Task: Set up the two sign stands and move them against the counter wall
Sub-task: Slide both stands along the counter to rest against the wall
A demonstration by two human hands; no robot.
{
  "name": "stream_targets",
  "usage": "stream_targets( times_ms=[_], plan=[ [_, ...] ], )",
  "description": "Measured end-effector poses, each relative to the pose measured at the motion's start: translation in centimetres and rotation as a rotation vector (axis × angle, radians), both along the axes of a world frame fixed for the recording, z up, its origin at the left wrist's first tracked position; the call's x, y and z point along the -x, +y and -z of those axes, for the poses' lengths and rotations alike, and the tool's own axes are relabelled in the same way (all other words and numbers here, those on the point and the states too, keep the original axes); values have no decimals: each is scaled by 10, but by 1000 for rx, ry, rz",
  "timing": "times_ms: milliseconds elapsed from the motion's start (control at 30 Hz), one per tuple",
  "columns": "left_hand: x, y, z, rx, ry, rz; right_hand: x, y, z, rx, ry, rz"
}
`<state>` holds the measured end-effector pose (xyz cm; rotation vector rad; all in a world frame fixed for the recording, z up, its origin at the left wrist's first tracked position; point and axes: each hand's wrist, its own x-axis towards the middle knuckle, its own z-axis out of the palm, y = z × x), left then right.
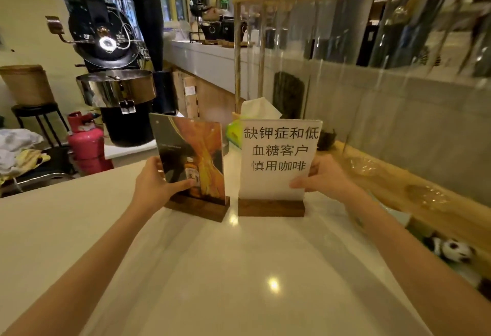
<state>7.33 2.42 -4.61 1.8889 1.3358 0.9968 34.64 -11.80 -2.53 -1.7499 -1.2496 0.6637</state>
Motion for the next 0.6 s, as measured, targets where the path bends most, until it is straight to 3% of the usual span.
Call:
stream_targets(
  times_ms=[600],
  plan=[
    [-149,50,2,124,-106,297,-63,-26,5,-105,-32,301]
  ],
)
